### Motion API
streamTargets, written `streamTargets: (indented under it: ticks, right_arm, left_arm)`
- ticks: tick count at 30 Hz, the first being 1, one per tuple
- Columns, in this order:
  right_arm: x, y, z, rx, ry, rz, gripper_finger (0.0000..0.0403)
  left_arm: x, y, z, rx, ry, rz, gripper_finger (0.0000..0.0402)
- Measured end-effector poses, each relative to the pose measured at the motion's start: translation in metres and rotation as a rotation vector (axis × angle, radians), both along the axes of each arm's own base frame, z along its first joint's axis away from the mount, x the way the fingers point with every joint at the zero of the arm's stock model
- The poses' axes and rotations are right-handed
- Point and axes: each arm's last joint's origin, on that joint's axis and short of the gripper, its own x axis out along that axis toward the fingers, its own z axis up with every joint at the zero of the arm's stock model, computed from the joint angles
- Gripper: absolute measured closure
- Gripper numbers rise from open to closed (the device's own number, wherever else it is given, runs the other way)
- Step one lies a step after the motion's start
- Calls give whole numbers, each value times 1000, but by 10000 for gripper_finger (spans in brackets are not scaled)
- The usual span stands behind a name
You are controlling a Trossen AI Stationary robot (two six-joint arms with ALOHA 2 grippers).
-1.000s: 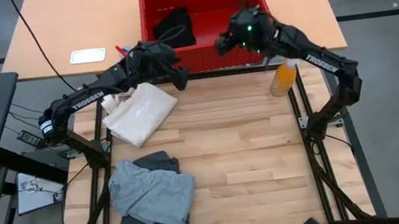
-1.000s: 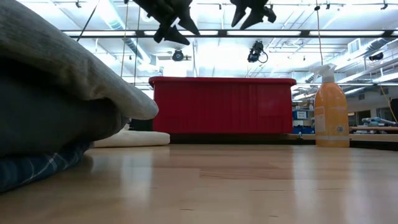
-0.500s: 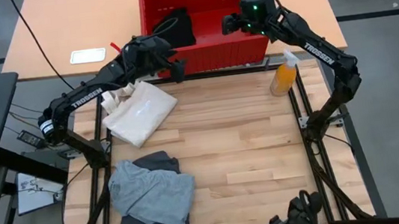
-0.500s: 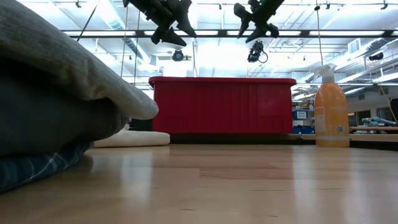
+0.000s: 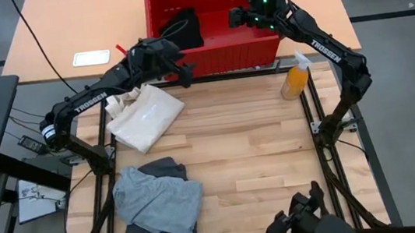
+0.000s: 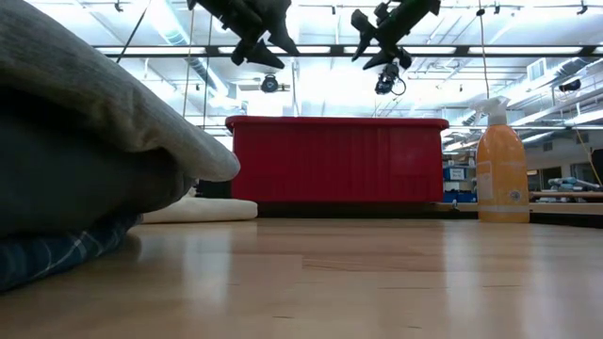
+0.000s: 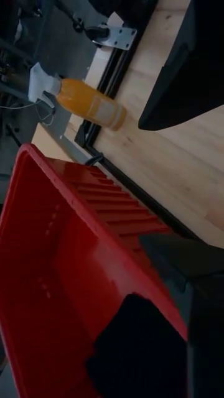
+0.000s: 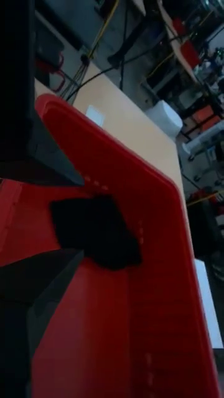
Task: Fold Laundry from Bin
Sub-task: Remove the black t-shirt from the red organizer bin and put it on the pile of clothes on the table
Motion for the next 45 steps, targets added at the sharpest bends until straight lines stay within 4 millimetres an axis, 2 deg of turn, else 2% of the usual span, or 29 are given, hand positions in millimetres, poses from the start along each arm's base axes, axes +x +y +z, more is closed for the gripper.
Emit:
streamTargets:
  ticks: [3, 11, 14, 21, 25, 31, 36, 41, 45]
  right_arm:
    - [1, -2, -2, 24, -20, 20, 223]
    - [6, 1, -1, 15, -39, 67, 223]
    - [4, 0, -2, 38, -40, 95, 223]
    - [1, 3, -12, 132, 24, 116, 223]
    - [5, 7, -12, 135, 28, 142, 223]
    - [12, 13, -10, 97, 35, 198, 223]
    - [15, 15, -9, 94, 10, 259, 223]
    - [21, 22, -8, 82, 19, 315, 223]
    - [24, 25, -8, 20, 79, 288, 223]
  left_arm:
    - [3, 2, -2, 11, -1, -3, 114]
    - [15, 7, -32, 37, -17, -71, 114]
    - [15, 8, -34, 4, -25, -88, 114]
    - [16, 9, -29, 21, -78, -82, 114]
    - [14, 8, -25, -67, -100, -54, 114]
    - [4, 9, -11, -238, -84, -226, 114]
    - [-8, 21, 0, -257, -93, -172, 114]
    - [-18, 34, 13, -186, -149, -85, 114]
    - [-22, 48, 19, -225, -286, 65, 114]
